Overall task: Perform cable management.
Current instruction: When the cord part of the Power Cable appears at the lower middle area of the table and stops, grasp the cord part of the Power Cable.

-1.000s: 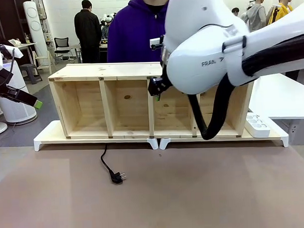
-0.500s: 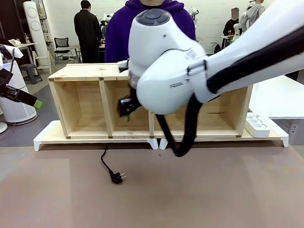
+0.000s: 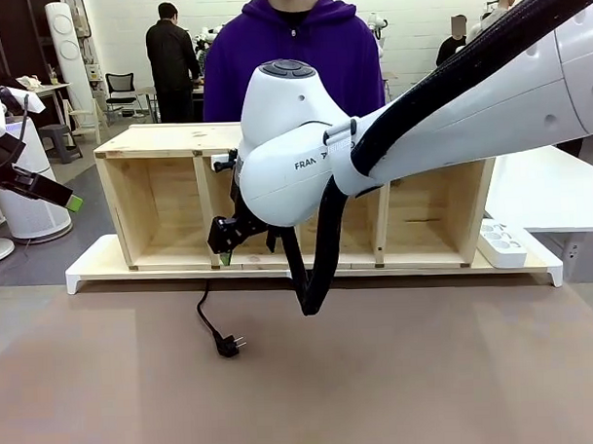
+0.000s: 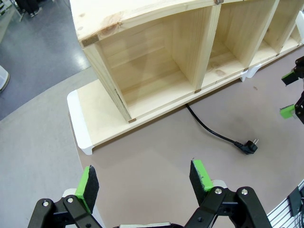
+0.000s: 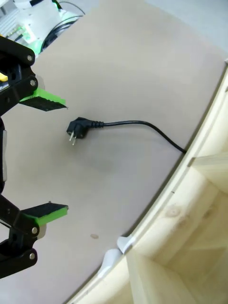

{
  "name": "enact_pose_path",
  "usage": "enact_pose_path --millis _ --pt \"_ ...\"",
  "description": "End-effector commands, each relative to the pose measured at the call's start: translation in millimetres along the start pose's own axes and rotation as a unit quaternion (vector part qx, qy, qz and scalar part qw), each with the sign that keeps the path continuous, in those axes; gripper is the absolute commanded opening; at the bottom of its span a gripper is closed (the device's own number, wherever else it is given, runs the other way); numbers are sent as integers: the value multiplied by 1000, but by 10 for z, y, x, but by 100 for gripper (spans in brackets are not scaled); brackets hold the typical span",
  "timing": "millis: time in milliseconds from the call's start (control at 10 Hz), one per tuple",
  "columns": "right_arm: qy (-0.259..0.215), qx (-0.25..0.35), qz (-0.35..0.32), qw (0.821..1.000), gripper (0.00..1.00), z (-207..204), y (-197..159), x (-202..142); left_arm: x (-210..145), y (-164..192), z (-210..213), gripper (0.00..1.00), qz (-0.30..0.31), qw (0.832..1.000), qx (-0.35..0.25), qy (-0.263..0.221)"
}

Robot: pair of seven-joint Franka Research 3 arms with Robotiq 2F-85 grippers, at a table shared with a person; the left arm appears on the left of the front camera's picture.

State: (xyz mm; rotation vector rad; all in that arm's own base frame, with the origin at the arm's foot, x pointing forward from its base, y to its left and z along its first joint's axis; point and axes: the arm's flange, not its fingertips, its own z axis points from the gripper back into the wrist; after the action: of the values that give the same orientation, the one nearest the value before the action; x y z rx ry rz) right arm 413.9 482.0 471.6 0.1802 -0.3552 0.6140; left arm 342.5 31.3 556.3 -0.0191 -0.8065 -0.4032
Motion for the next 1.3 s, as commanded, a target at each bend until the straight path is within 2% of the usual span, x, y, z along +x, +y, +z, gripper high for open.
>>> enact_pose_path --millis 0,600,700,800,900,1200 --pt "22 12 8 1000 100 -31 41 -3 -4 8 -8 100 4 1000 -1 -4" --pt "46 64 49 996 100 -246 143 -21 -4 8 -8 100 4 1000 -1 -4" --pt "53 63 61 995 100 -289 169 -61 -4 8 -8 100 4 1000 -1 -4" --pt "40 55 83 994 100 -274 163 -47 -4 8 -8 100 4 1000 -1 -4" --pt "39 47 47 997 100 -284 180 -72 -4 8 -8 100 4 1000 -1 -4" --pt "39 47 47 997 100 -284 180 -72 -4 8 -8 100 4 1000 -1 -4"
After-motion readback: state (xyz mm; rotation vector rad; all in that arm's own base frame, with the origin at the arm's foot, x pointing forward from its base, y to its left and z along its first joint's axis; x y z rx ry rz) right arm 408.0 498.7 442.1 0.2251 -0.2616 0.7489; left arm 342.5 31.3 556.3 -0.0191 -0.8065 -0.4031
